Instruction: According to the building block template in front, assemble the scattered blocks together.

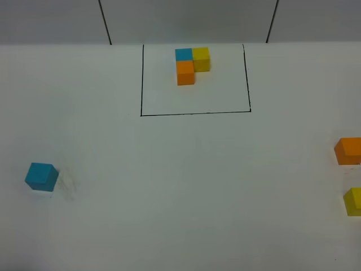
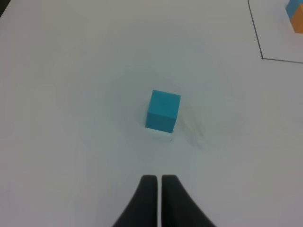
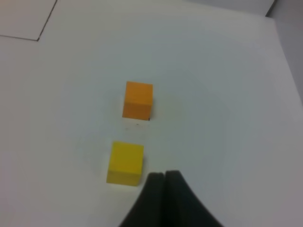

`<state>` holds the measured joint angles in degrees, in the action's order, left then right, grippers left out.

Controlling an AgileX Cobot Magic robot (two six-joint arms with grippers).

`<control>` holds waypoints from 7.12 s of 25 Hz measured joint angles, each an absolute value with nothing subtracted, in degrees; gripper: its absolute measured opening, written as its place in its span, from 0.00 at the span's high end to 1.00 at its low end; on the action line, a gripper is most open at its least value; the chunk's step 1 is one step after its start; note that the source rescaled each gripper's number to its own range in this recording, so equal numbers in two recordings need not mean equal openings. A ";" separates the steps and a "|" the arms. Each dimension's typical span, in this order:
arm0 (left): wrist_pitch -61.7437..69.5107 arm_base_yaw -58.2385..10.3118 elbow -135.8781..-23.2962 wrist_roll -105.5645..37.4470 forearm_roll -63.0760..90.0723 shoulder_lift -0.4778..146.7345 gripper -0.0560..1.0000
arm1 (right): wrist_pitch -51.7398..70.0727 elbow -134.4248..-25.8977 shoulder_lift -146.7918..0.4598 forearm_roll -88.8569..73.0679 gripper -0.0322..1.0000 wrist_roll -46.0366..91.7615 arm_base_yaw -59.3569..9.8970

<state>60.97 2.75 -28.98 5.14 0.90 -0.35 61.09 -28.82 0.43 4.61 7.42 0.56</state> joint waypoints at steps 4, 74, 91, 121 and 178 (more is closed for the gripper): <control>60.97 2.75 -28.98 5.14 0.90 -0.35 0.94 | 61.09 -28.82 0.43 4.61 0.97 7.42 0.56; 56.66 2.75 -39.39 -0.56 2.04 33.70 0.07 | 61.09 -28.82 0.43 4.61 0.97 7.42 0.56; 41.47 2.75 -39.39 -1.36 2.27 66.91 0.09 | 61.09 -28.82 0.43 4.61 0.97 7.42 0.56; 19.01 -0.56 -39.45 -6.30 3.74 95.14 0.09 | 61.09 -28.82 0.43 4.61 0.97 7.42 0.56; 20.14 -16.06 -39.56 -70.21 4.37 89.80 0.46 | 61.09 -28.82 0.43 4.61 0.97 7.42 0.56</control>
<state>20.14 -16.06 -39.56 -70.21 4.37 89.80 61.09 -28.82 0.43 4.61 7.42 0.56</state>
